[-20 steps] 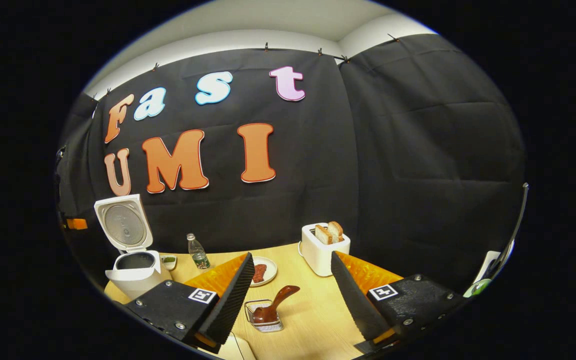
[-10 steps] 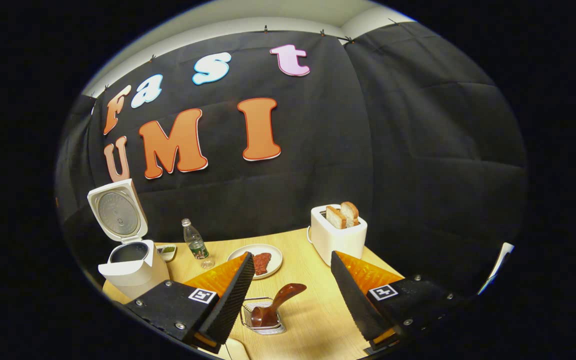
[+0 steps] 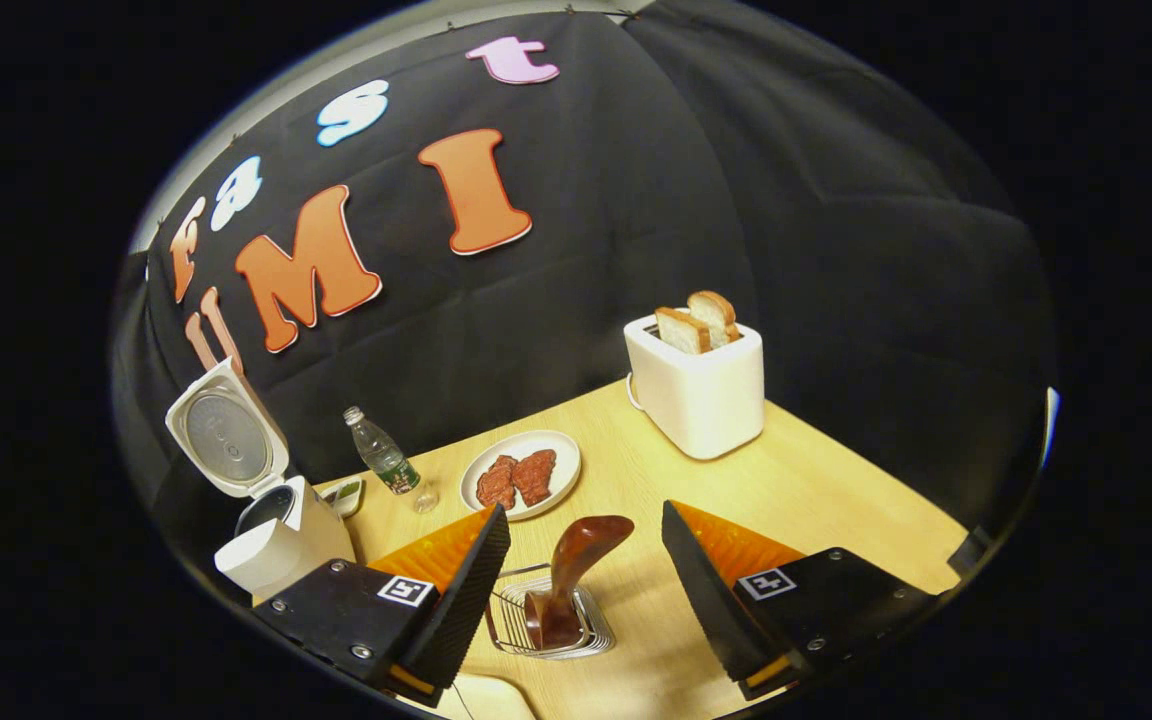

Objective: Close the left gripper, press the button to open the rice cooker; take a wooden spoon from the chopstick holder with the right hand, scoop a spoonful of rice and pour it into the rice cooker, then put the wooden spoon back into the chopstick holder.

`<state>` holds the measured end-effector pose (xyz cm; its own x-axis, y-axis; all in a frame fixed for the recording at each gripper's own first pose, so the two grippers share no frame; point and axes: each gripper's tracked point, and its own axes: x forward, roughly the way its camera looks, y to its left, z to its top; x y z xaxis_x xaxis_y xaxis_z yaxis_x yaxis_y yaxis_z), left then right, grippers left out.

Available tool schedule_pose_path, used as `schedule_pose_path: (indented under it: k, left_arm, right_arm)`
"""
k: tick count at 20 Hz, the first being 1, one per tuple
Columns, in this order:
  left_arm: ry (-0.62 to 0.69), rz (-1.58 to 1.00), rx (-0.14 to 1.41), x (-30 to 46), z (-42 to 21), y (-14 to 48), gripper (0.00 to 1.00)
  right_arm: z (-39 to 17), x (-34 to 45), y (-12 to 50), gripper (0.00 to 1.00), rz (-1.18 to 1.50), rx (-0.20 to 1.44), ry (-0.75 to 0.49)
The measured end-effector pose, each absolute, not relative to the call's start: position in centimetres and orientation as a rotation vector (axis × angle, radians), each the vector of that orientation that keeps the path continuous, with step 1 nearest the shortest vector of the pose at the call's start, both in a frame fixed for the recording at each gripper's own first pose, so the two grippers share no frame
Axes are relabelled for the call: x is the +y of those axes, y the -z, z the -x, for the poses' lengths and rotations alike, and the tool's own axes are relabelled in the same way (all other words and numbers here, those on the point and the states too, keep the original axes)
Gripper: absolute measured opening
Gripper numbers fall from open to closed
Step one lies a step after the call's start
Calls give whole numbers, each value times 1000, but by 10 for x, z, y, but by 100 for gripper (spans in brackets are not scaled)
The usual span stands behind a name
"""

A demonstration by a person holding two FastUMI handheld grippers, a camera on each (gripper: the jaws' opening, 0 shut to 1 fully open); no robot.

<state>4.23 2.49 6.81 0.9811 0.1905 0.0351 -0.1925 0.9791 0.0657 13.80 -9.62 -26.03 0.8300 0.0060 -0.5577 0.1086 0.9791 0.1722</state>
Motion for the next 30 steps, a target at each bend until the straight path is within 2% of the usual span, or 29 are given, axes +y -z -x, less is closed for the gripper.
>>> schedule_pose_path:
  k: [3,4,5,8,9,11,15,22,28,29,30]
  left_arm:
    - [-190,-62,-30,25,-37,-69,80]
    - [-195,-60,-23,27,-36,-67,90]
    - [-204,-59,-20,30,-36,-66,100]
    - [-223,-50,2,34,-37,-58,100]
    - [-229,-47,7,35,-37,-56,100]
    - [-241,-48,22,37,-34,-49,100]
    - [-263,-57,31,44,-27,-46,100]
    - [-203,-43,2,52,-24,-61,100]
    - [-103,-48,2,64,-33,-71,100]
    - [-90,-49,5,67,-35,-70,100]
    - [-77,-50,8,70,-37,-69,100]
  right_arm:
    - [-137,-95,271,91,-293,620,51]
    - [-137,-94,273,90,-324,627,53]
    - [-138,-91,274,83,-352,633,53]
    - [-144,-84,279,62,-397,654,62]
    - [-140,-82,278,51,-414,656,52]
    - [-140,-80,275,37,-432,652,43]
    - [-137,-65,265,23,-443,656,14]
    - [-125,-44,178,19,-345,509,-17]
    - [-63,1,125,19,-257,422,-73]
    - [-51,11,124,24,-249,425,-84]
    - [-40,21,124,19,-237,428,-96]
